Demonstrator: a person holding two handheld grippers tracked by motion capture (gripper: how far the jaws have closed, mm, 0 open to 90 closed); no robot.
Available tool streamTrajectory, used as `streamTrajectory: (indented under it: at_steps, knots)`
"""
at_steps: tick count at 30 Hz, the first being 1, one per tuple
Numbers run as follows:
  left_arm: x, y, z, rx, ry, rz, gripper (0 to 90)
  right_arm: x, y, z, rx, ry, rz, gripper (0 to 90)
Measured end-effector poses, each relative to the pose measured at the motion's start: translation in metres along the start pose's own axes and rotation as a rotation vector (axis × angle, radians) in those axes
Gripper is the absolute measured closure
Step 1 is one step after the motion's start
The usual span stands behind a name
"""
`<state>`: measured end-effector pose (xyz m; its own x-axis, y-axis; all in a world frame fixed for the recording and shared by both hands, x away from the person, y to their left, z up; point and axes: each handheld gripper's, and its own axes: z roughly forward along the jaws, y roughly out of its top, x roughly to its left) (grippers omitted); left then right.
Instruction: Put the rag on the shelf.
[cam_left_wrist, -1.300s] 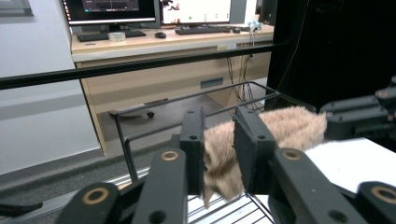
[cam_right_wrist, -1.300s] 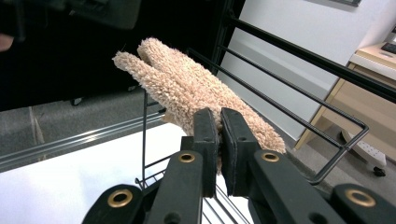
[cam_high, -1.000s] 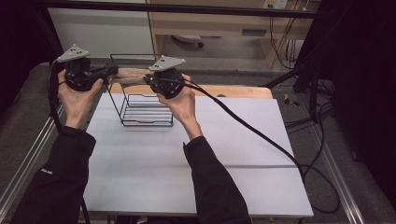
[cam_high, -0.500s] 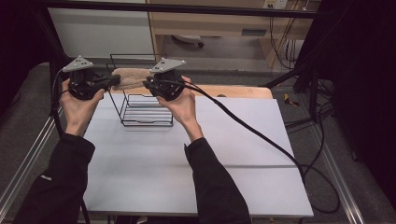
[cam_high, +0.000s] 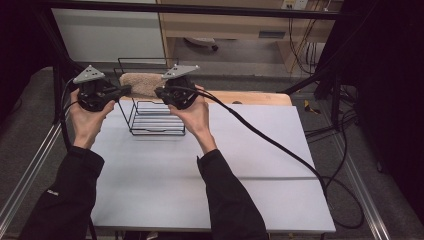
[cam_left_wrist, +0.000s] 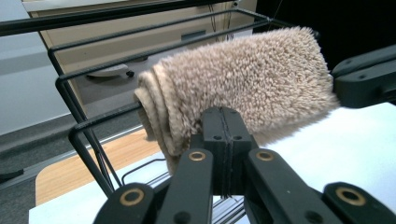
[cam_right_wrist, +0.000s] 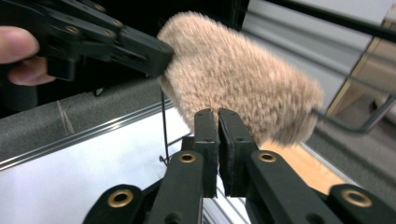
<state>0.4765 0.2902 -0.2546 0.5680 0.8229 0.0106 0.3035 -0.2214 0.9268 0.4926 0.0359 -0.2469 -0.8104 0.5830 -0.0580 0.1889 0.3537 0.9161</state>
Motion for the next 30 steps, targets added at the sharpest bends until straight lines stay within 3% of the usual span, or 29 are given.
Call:
streamTrajectory:
  at_steps: [4, 10, 18, 30]
  knots:
    - [0.003, -0.004, 0.003, 0.001, 0.003, -0.009, 89.6, -0.005, -0.008, 0.007, 0.013, -0.014, 0.033, 89.3]
    - [0.005, -0.007, 0.008, -0.003, 0.000, -0.021, 88.3, -0.008, -0.012, 0.015, 0.017, -0.044, 0.031, 88.5]
    - [0.003, -0.008, 0.004, -0.005, -0.010, -0.021, 83.3, -0.005, -0.009, 0.008, -0.006, -0.032, 0.023, 82.9]
    - [-0.006, -0.021, -0.013, 0.007, -0.009, -0.023, 55.0, 0.002, -0.007, -0.025, -0.052, -0.002, 0.036, 59.3]
